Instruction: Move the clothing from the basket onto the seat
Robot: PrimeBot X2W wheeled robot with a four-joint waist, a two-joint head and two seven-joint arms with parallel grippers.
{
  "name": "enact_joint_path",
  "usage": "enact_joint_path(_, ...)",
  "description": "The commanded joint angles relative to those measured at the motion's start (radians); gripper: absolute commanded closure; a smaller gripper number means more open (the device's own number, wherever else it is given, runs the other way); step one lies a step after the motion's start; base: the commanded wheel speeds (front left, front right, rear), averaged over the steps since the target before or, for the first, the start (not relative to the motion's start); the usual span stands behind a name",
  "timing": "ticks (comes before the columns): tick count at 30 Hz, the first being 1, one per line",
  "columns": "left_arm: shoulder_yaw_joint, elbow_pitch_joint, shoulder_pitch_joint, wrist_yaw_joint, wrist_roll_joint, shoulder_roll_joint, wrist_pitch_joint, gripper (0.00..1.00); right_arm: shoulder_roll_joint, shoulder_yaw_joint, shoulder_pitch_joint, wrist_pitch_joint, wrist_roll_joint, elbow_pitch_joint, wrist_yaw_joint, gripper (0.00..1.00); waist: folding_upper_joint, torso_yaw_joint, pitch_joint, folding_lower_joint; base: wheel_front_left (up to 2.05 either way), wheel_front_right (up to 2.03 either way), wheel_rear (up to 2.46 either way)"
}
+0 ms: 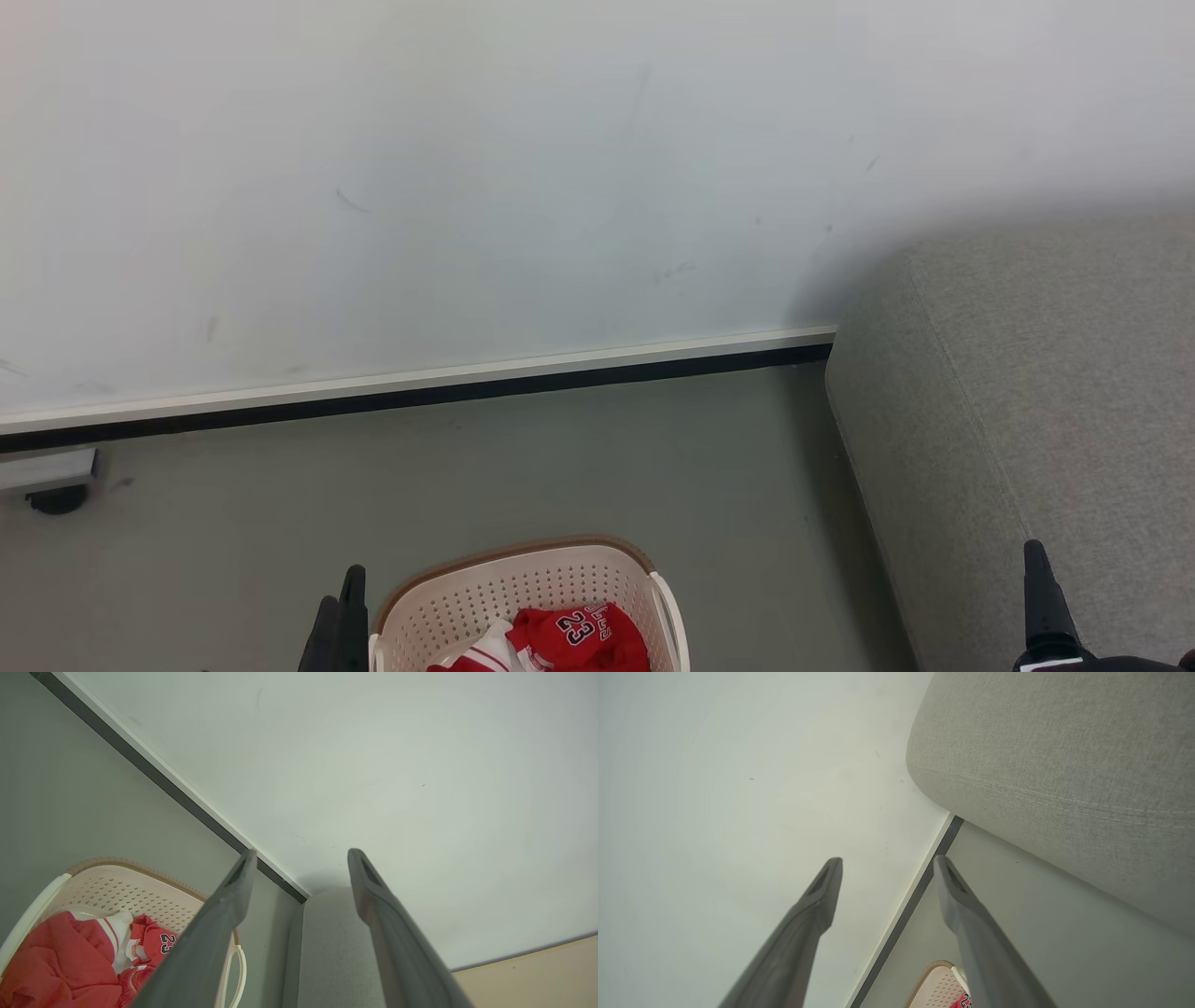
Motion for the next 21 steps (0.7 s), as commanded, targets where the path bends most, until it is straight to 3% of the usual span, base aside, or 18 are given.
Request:
enact_joint_path(1,0.000,-0.022,0.000,0.003,0.036,0.001,-0.008,0.00,-0.009,0.011,-0.019,-0.010,-0.037,-0.015,0.000,0.00,0.0000,0.000,-0.001,0.0000,0.00,0.00,0.00)
enact_joint_path(21,0.003,-0.094,0.032,0.025,0.293,0.001,-0.051,0.00,-0.011,0.108,-0.026,-0.095,-0.305,-0.046,0.000,0.00,0.0000,-0.003,-0.013,0.0000,0.00,0.00,0.00)
